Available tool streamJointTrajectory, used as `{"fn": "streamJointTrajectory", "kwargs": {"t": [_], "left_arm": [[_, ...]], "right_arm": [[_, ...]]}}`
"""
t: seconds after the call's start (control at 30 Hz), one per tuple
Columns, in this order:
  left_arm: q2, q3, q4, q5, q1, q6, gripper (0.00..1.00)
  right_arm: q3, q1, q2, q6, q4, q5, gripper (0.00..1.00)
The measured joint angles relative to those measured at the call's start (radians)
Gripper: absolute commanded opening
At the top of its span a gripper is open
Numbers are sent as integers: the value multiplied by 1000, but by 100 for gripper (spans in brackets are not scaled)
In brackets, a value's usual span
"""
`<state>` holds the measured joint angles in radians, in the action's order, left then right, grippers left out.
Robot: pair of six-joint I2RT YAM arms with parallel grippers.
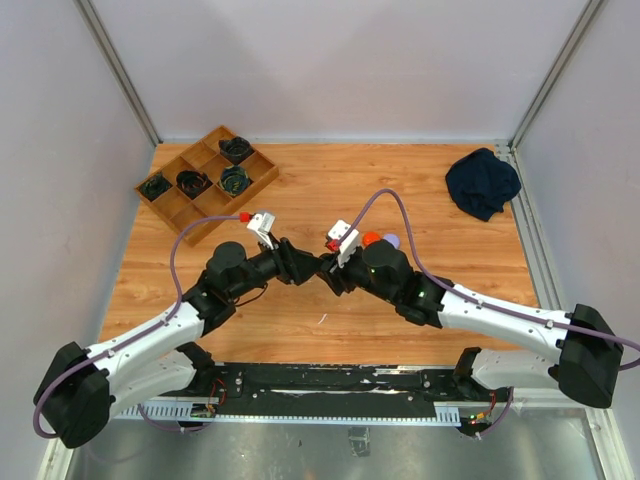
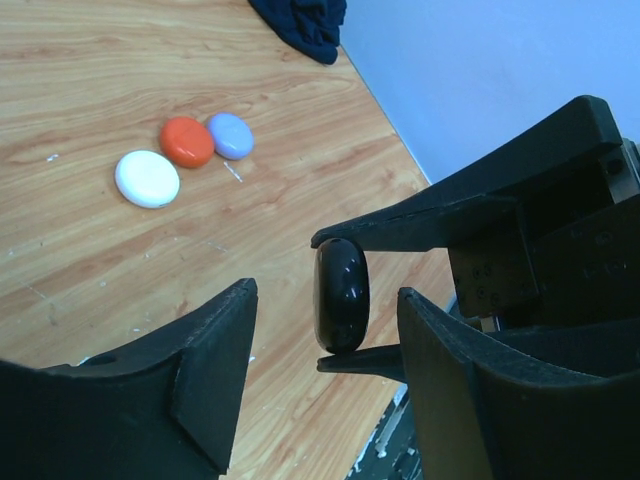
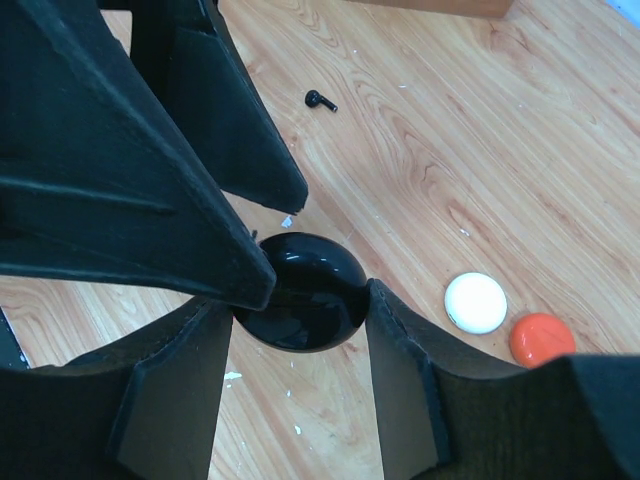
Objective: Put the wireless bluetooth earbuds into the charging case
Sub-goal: Pick up the charging case at the center of the board.
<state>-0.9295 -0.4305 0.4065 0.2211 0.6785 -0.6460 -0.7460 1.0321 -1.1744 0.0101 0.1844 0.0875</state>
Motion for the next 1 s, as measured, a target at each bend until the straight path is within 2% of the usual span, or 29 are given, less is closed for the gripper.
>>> {"fn": "streamJointTrajectory", "kwargs": {"t": [0.1, 0.27, 0.4, 0.53, 0.8, 1.0], "left_arm": [[-17, 0, 17, 0, 8, -4, 59], [-41, 0, 36, -6, 19, -5, 48], [-44, 0, 39, -13, 20, -2, 36], [-43, 0, 52, -9, 26, 21, 24], [-24, -33, -23, -3, 26, 130, 22], [15, -98, -121, 8, 26, 240, 22]], "right_arm": [[0, 5, -1, -3, 11, 3, 43], [1, 6, -7, -7, 23, 4, 43], [1, 6, -10, -11, 31, 4, 44], [3, 6, -12, -13, 32, 3, 51], [8, 6, 4, -37, 32, -24, 66], [27, -40, 122, -85, 1, -140, 69]]}}
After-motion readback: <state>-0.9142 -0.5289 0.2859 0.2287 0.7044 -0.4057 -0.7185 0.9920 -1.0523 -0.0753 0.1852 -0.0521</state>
